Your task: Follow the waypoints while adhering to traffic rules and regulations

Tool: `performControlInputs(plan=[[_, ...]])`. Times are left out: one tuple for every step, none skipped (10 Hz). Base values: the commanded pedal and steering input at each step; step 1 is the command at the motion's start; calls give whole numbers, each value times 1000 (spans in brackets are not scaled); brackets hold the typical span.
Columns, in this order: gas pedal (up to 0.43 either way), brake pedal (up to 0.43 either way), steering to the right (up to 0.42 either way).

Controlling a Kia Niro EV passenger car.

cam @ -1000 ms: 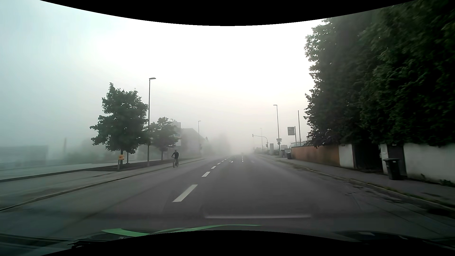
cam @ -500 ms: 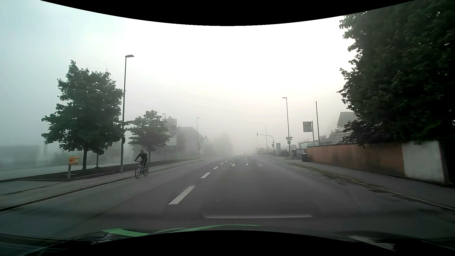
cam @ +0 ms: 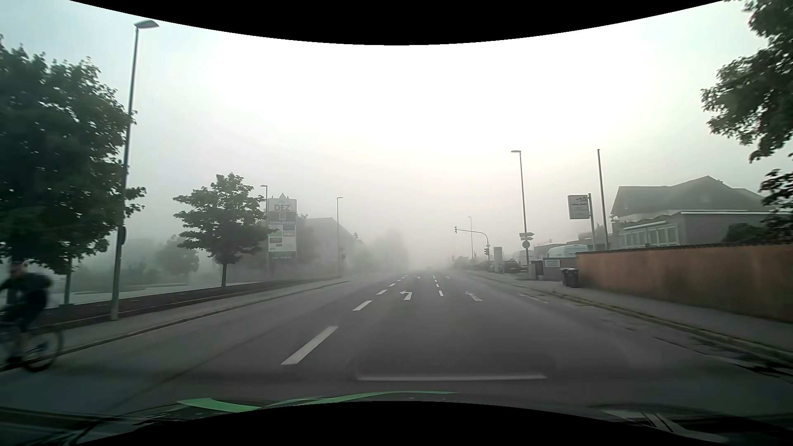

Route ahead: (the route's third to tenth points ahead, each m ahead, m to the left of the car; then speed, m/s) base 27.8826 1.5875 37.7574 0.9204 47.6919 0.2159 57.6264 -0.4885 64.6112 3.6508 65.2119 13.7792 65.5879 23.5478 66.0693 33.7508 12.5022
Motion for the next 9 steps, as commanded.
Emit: performControlInputs(plan=[[0, 171, -5], [0, 177, -3], [0, 183, -2], [0, 165, 0], [0, 146, 3], [0, 146, 3], [0, 140, 4], [0, 104, 6], [0, 79, 8]])
